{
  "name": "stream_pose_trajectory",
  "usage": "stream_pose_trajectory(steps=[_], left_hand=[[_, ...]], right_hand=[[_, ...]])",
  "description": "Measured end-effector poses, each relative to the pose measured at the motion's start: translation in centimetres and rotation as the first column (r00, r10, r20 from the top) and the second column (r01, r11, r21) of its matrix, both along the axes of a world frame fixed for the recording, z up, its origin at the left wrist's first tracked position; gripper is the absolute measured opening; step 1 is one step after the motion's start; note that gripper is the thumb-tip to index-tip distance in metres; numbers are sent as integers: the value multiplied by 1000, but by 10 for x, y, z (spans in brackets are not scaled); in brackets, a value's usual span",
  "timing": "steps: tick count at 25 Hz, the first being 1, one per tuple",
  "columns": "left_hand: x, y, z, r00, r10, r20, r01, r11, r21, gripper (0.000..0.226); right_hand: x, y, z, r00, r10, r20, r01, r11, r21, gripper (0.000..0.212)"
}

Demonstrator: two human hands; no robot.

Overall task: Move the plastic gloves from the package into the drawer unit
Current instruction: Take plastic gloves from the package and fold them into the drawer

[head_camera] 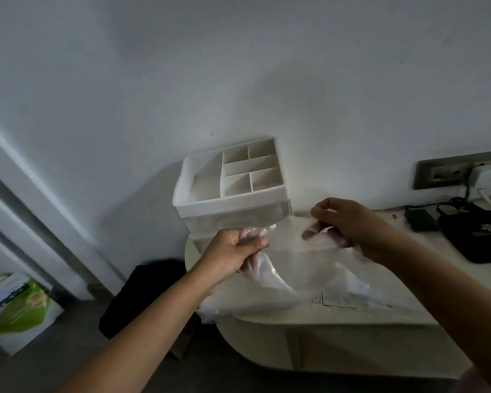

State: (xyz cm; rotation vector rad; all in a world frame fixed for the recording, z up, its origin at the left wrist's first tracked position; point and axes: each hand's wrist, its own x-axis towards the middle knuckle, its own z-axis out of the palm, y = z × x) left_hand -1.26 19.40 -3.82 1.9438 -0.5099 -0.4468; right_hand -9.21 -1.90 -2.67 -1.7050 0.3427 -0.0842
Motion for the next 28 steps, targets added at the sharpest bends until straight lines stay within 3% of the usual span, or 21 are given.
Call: stream_pose_trajectory(steps=[2,3,5,6,7,9,11,13,19,20,22,25,28], left_hand=[[14,11,-15,994,105,41,-106,993,50,22],[21,14,-23,989,133,58,-137,988,67,21],[33,21,-36,981,175,88,-183,978,103,26],[38,24,-42,976,188,113,-203,969,139,29],[41,27,-46,971,189,145,-214,959,184,29],[45,32,-54,968,144,207,-199,941,273,27],[45,35,-61,961,85,262,-176,920,350,28],[46,35,-64,935,59,351,-222,867,445,31],[40,39,-52,787,-114,607,-405,646,647,21],[37,38,-49,743,-148,652,-435,634,639,21],[32,32,-49,698,-154,699,-410,714,567,16],[27,20,-60,839,-113,532,-257,779,572,10],[36,21,-80,940,-119,318,-151,692,706,32]], right_hand=[[10,10,-8,965,-221,143,247,949,-195,21],[11,14,-11,920,-268,284,357,873,-332,20],[12,31,-15,817,-116,565,451,739,-501,11],[14,42,-18,789,42,613,403,718,-567,4],[18,54,-25,789,205,580,298,698,-652,9],[27,76,-46,822,452,347,-6,615,-788,36],[38,90,-72,820,557,135,-231,537,-811,56],[47,98,-91,823,564,-73,-393,472,-789,60],[69,111,-103,772,558,-305,-550,345,-761,52],[71,112,-104,764,558,-324,-561,325,-762,51],[74,113,-106,763,552,-336,-564,315,-764,50],[76,113,-109,765,547,-340,-568,325,-756,50],[76,115,-107,727,577,-372,-599,269,-754,60]])
